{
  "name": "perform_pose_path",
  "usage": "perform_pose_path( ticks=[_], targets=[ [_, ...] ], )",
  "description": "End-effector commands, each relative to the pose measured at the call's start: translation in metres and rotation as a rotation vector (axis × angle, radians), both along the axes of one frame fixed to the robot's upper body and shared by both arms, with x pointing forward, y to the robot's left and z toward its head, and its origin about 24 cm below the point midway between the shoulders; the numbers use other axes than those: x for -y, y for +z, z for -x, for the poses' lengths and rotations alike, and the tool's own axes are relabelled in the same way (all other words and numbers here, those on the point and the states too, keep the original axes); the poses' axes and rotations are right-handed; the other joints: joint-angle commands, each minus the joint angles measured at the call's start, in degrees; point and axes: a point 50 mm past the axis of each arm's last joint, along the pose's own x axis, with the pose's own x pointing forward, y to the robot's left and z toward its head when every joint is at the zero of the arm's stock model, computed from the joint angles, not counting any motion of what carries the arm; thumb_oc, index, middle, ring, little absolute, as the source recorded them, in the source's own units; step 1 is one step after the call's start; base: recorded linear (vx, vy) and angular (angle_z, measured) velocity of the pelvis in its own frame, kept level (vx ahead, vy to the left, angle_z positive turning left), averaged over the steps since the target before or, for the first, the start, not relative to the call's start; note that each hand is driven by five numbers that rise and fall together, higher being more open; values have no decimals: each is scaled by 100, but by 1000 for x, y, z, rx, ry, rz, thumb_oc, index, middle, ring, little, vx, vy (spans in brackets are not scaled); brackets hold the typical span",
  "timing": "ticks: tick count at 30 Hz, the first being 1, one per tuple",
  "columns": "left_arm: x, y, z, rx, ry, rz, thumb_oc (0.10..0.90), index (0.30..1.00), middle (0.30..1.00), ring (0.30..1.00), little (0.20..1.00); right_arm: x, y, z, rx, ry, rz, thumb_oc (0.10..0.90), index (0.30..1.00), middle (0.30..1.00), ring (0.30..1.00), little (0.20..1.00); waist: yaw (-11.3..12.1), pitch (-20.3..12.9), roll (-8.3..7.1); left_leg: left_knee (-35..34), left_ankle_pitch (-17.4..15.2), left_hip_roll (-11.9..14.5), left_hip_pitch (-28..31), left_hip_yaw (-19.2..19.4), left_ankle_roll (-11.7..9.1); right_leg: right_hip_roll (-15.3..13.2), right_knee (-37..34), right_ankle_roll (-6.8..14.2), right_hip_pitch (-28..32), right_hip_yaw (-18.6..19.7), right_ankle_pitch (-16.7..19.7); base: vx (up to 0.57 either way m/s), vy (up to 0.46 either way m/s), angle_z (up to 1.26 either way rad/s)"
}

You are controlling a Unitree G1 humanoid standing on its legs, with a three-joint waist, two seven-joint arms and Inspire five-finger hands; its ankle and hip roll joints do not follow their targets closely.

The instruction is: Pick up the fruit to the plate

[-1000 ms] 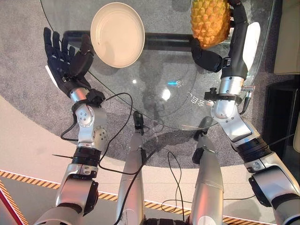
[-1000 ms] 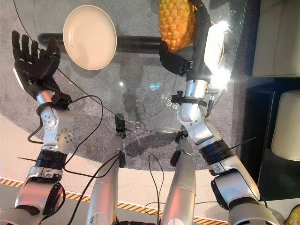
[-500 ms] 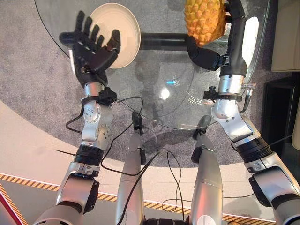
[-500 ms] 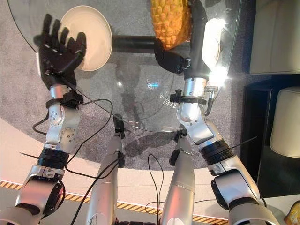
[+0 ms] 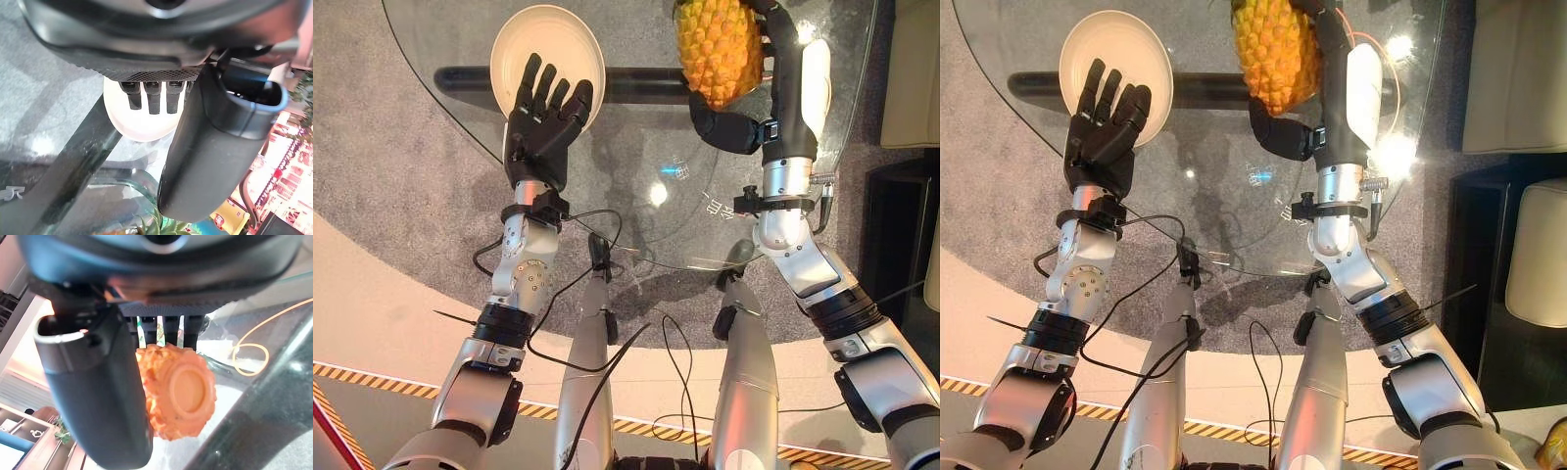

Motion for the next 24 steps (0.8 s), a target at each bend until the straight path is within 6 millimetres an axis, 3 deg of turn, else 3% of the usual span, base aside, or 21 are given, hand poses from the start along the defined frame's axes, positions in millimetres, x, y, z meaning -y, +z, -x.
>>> perform_pose_path(
  ticks=[1, 24],
  targets=[
    [12, 50, 12, 243, -69, 14, 800, 900, 900, 900, 900, -32, 67, 50, 395, 247, 82, 100, 300, 300, 300, 200, -64, -118, 61, 425, -277, 126, -104, -11, -186, -15, -486, 321, 216, 67, 340, 0, 0, 0],
    [20, 60, 15, 287, -182, 71, 800, 900, 900, 900, 900, -50, 68, 61, 380, 364, 232, 100, 300, 300, 300, 200, -54, -118, -25, 292, -253, 149, -11, 34, -204, -56, -654, 337, 389, -57, 368, 0, 0, 0]
  ],
)
